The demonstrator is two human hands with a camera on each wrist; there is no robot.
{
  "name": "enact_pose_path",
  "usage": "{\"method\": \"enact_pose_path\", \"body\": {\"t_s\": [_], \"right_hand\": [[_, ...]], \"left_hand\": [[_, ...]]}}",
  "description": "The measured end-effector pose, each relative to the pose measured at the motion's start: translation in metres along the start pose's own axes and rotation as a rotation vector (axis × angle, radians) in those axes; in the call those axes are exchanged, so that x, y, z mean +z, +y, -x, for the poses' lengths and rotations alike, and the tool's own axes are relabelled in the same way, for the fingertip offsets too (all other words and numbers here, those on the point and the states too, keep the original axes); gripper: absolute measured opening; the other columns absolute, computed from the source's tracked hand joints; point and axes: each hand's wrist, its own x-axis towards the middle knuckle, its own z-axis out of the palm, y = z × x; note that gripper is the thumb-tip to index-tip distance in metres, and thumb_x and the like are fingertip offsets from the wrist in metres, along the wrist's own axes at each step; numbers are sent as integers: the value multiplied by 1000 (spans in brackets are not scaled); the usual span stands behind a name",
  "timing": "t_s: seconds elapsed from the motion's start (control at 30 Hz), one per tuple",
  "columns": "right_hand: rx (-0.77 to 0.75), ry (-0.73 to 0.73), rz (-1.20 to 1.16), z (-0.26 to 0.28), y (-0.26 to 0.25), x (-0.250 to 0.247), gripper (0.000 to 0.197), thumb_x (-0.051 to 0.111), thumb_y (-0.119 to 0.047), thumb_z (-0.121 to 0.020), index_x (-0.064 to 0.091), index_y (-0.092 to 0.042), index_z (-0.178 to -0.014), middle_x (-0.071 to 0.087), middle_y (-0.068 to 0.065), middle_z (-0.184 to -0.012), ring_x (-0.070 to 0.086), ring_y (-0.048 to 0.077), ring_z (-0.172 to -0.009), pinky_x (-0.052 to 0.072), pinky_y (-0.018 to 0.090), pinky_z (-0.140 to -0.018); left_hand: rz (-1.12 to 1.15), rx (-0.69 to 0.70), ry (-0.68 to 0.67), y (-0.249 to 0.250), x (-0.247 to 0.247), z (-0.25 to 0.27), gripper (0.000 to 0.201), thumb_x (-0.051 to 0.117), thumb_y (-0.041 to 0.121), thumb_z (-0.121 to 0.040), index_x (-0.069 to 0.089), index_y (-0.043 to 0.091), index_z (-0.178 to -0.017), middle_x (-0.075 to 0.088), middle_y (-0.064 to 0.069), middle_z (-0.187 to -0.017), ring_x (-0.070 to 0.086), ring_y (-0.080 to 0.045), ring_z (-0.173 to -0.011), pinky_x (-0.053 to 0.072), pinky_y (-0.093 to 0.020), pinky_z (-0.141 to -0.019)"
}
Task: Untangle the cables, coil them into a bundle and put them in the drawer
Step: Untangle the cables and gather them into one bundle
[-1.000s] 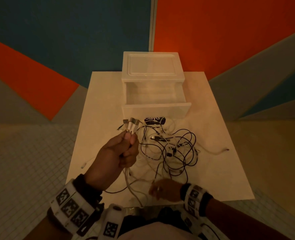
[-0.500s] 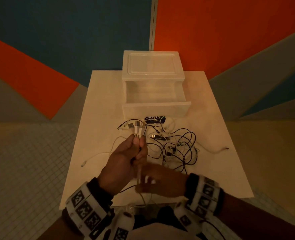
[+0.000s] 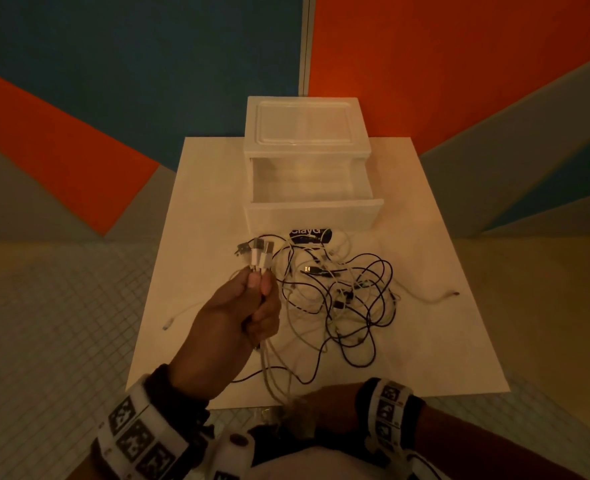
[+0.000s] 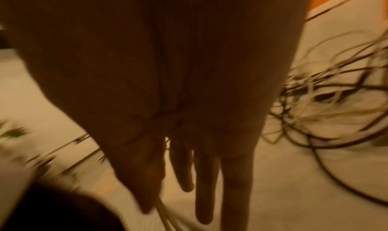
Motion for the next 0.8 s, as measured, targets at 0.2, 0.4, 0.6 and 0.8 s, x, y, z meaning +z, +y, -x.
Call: {"method": "enact_pose_path", "body": {"t_s": [0.2,0.4,0.6,0.8], "right_hand": [[0,364,-217,11,56,-38,31,50,-10,-95,51,-22,-124,56,5,-107,57,18,-90,48,40,-84],[112,460,51,-40,69,-56,96,56,-78,-70,22,-36,-149,16,12,-158,17,37,-144,22,50,-117],[159,571,47,-66,52,-102,70,68,-35,-82,35,-31,-144,23,15,-151,26,40,-140,33,47,-113],[204,980,-197,-27,109,-91,14,50,-14,-89,61,-17,-83,67,9,-94,62,28,-90,52,38,-80]], "left_hand": [[-7,-50,55,-23,-17,5,22,42,22,-94,53,12,-78,26,-4,-65,17,-13,-54,23,-24,-49],[-14,-35,69,-34,-24,-10,22,56,30,-90,54,12,-77,30,-2,-64,17,-13,-53,19,-27,-50],[29,-16,47,-33,-33,-25,36,77,42,-75,55,13,-76,34,0,-61,22,-9,-49,25,-22,-46],[1,-26,58,-35,-34,-36,36,76,42,-75,56,13,-77,32,-1,-63,19,-11,-52,23,-23,-48]]}}
